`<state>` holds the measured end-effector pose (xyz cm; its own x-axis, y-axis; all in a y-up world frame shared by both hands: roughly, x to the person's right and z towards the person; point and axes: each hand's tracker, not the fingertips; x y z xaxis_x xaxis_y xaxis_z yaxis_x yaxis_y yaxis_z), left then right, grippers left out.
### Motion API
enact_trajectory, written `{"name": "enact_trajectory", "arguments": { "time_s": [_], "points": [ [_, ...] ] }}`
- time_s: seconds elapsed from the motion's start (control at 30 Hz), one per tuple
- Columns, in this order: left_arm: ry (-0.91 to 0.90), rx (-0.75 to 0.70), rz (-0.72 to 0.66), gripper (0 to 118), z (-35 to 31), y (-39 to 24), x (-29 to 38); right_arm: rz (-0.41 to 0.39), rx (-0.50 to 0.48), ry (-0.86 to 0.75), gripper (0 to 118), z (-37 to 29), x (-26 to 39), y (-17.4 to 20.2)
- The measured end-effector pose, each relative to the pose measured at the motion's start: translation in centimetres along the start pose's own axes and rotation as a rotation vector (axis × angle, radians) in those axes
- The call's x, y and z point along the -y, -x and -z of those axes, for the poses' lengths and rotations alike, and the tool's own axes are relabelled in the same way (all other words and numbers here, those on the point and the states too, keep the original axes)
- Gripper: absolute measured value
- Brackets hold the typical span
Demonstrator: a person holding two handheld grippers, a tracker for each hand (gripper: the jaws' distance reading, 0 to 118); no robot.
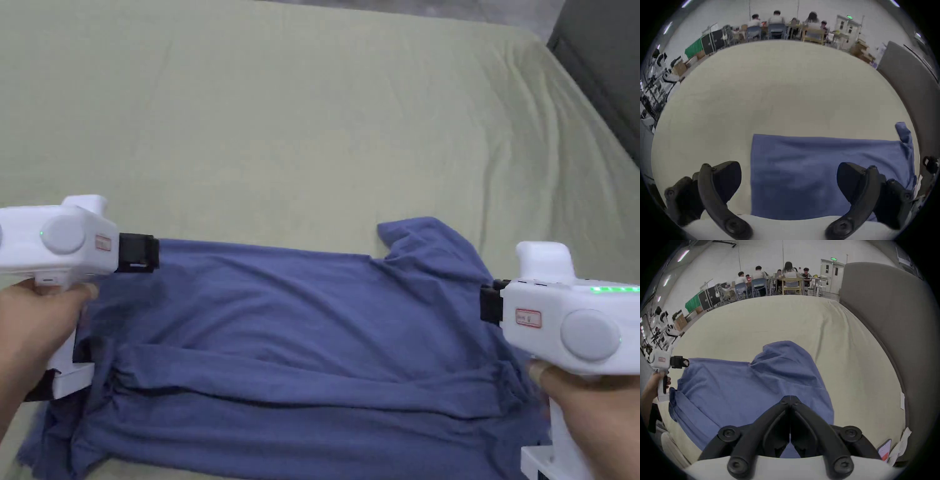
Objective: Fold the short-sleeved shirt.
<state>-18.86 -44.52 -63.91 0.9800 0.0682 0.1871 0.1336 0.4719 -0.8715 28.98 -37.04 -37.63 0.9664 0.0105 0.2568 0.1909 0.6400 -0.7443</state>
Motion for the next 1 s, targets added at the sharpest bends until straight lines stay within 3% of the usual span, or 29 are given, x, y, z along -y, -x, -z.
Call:
{"name": "enact_trajectory", "arguments": {
  "time_s": [0.1, 0.13, 0.17, 0.2, 0.23, 0.27, 0.3, 0.43, 0.5, 0.57, 0.6, 0.63, 0.67, 0.77, 0.9, 1.0],
  "points": [
    [0.122, 0.003, 0.055, 116, 1.5, -0.8, 0.8, -0.011, 0.013, 0.042, 3, 2.2, -1.9, -2.0],
    [0.043, -0.012, 0.109, 111, 0.4, -1.2, 0.8, -0.024, -0.007, 0.067, 3, 3.2, -2.6, -2.7],
    [0.018, 0.047, 0.087, 80, -0.8, -1.4, 0.7, -0.021, -0.025, 0.101, 13, 4.1, -3.2, -3.3],
    [-0.018, 0.098, 0.072, 29, -2.0, -1.8, 0.9, -0.016, 0.005, 0.125, 52, 5.0, -4.1, -3.7],
    [-0.041, 0.128, 0.079, 2, -2.2, -0.9, -1.1, -0.013, 0.023, 0.127, 118, 6.2, -4.8, -4.0],
    [-0.038, 0.198, 0.071, 2, -2.9, -1.5, -1.1, -0.012, 0.027, 0.135, 117, 7.3, -5.1, -4.4],
    [-0.037, 0.159, 0.108, 2, -3.8, -2.0, -1.0, -0.035, 0.029, 0.006, 116, 7.5, -5.5, -5.0],
    [-0.069, 0.150, 0.173, 2, -5.4, -2.4, -1.7, 0.048, -0.017, 0.223, 118, 9.6, -4.7, -3.3],
    [-0.095, 0.158, 0.185, 2, -6.6, -2.7, -1.4, 0.006, 0.016, 0.331, 109, 12.1, -6.0, -3.2],
    [-0.106, 0.155, 0.199, 2, -7.1, -2.7, -1.4, -0.055, 0.030, 0.322, 24, 12.3, -5.1, -2.2],
    [-0.113, 0.145, 0.210, 2, -7.4, -2.6, -1.4, -0.076, 0.034, 0.312, 6, 12.1, -5.1, -2.1],
    [-0.114, 0.141, 0.217, 2, -8.1, -3.0, -0.8, -0.047, -0.028, 0.290, 6, 11.5, -5.0, -1.9],
    [-0.118, 0.132, 0.223, 2, -8.3, -2.8, -0.8, -0.056, 0.000, 0.245, 6, 10.6, -5.1, -1.5],
    [-0.146, 0.131, 0.197, 2, -9.1, -1.1, -0.6, -0.171, -0.047, 0.113, 6, 6.4, -5.4, -1.3],
    [-0.223, 0.182, 0.167, 2, -12.1, 0.8, 1.6, -0.234, -0.073, 0.031, 6, -0.7, -4.2, -2.2],
    [-0.232, 0.210, 0.178, 2, -13.8, 1.9, 4.7, -0.235, -0.099, 0.029, 6, -5.4, -1.6, -2.3]
  ]
}}
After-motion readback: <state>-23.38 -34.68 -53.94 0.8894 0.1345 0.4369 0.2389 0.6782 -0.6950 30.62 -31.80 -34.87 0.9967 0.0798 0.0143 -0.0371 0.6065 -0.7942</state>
